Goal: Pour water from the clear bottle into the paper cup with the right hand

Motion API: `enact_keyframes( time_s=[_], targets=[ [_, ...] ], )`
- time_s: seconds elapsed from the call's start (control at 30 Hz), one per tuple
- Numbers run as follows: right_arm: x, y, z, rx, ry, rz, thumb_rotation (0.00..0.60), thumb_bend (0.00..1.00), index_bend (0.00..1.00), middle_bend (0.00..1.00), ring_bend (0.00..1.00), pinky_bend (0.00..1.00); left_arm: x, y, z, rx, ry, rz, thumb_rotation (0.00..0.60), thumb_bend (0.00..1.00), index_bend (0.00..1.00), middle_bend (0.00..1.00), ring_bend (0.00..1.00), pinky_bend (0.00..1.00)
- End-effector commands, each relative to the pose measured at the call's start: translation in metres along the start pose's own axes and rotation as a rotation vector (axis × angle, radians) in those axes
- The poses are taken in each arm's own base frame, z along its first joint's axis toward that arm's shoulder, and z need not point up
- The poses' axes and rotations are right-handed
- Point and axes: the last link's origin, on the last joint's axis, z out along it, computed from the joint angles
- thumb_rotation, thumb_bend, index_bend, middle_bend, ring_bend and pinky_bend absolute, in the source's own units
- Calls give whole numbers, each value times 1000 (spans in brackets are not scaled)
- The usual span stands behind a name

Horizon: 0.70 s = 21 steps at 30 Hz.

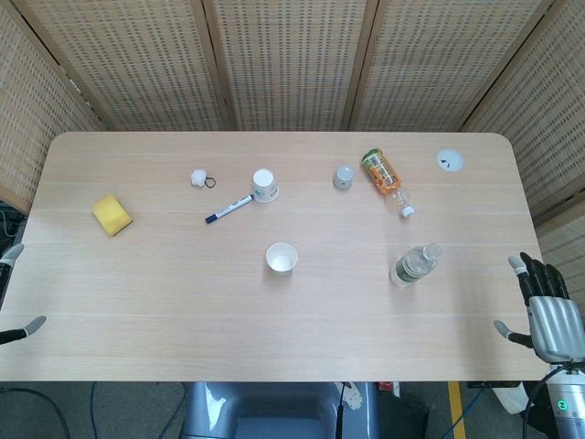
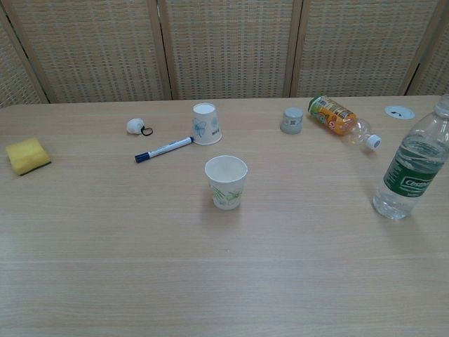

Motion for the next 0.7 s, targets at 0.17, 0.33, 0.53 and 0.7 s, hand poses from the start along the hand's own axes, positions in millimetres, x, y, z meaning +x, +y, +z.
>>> enact_keyframes(
  time_s=[0.17,0.33,0.53,0.7],
  targets=[
    [-2,0,1,8,-27,32,600,0,0,0,0,0,1,0,0,-3,-2,-6,600,71,0,0,0,0],
    [-8,-4,5,21,-87,160,600,0,0,0,0,0,1,0,-1,-3,1,-10,600,71,0,0,0,0],
    [-32,-8,35,16,-202,378,600,0,0,0,0,0,0,4,-2,-24,3,0,600,70,0,0,0,0],
    [-52,-15,63,13,-258,472,600,0,0,0,0,0,-2,4,1,-16,-6,1,600,71,0,0,0,0]
  ],
)
